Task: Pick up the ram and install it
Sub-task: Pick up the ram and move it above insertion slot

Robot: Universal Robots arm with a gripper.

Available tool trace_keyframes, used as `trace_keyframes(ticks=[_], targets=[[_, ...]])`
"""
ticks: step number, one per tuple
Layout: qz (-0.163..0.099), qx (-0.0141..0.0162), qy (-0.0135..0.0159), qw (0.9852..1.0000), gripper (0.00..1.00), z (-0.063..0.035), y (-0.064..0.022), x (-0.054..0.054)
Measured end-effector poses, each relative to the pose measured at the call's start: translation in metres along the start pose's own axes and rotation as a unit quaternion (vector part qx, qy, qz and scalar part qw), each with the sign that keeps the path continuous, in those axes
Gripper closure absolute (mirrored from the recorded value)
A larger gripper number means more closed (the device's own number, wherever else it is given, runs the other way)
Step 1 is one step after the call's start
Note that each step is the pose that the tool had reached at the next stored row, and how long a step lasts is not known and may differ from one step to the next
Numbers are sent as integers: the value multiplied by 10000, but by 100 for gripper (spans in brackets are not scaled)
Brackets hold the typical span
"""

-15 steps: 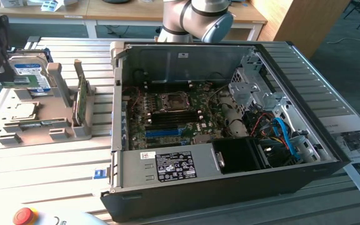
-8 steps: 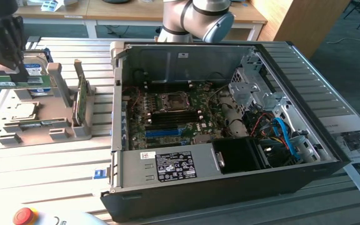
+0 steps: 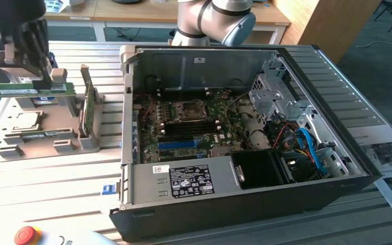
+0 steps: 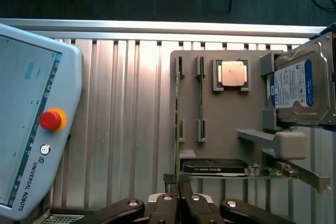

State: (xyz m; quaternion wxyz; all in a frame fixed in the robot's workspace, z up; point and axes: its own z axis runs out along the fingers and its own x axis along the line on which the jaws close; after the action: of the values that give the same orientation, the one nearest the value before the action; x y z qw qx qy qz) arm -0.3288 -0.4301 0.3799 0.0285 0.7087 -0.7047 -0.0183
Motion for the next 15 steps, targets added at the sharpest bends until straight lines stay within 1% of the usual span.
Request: trace_keyframes(ticks=[11, 15], targets=[[-1, -17, 0, 10000, 88, -33, -494, 33], [0, -21, 0, 10000, 88, -43, -661, 39]])
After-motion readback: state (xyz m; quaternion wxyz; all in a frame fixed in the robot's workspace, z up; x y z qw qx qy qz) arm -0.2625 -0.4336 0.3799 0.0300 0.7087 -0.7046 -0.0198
